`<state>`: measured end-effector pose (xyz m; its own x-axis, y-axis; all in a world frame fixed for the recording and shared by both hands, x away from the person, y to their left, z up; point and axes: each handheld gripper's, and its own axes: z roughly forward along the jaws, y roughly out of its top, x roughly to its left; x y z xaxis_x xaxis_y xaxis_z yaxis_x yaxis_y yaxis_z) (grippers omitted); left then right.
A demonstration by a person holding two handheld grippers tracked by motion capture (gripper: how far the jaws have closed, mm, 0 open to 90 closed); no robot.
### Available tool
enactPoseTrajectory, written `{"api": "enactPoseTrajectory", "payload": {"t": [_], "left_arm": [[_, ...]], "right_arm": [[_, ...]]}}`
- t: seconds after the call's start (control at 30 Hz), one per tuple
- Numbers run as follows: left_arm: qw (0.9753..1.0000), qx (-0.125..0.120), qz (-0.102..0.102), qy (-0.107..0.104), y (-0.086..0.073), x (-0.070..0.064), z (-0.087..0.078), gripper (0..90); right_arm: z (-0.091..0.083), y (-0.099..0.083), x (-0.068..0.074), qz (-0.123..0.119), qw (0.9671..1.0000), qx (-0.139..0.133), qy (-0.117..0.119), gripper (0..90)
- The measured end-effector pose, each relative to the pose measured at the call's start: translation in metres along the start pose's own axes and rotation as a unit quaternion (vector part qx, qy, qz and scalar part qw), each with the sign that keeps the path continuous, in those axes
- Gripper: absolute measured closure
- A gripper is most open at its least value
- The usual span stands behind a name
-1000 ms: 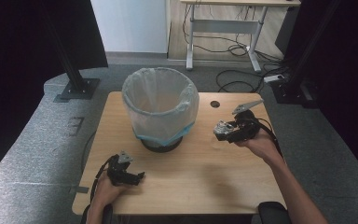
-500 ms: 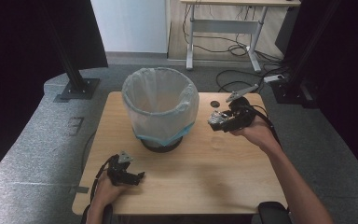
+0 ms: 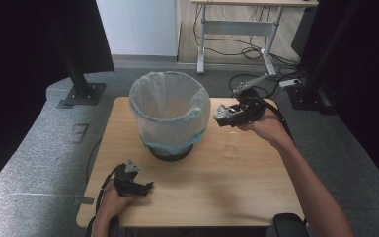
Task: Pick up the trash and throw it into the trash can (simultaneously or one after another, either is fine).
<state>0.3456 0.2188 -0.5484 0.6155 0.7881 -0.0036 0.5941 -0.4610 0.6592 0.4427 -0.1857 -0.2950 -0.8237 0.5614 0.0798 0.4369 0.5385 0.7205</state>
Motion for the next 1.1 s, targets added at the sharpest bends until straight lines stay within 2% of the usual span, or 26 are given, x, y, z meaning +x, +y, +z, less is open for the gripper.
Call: {"api": "enactPoseTrajectory", "payload": {"t": [0.63,0.87,1.1], "left_arm": [[1.0000,0.000,-0.001,0.000,0.000,0.000,0.000,0.0],[1.0000,-0.001,-0.001,0.000,0.000,0.000,0.000,0.0],[1.0000,-0.001,-0.001,0.000,0.000,0.000,0.000,0.0]], "right_arm": [[-0.005,0.050,0.000,-0.005,1.0000,-0.005,0.003,27.1],[0.003,0.075,0.004,-0.015,0.9999,-0.006,0.003,27.2],[0.014,0.091,0.010,-0.021,0.9997,-0.008,0.007,27.2]]}}
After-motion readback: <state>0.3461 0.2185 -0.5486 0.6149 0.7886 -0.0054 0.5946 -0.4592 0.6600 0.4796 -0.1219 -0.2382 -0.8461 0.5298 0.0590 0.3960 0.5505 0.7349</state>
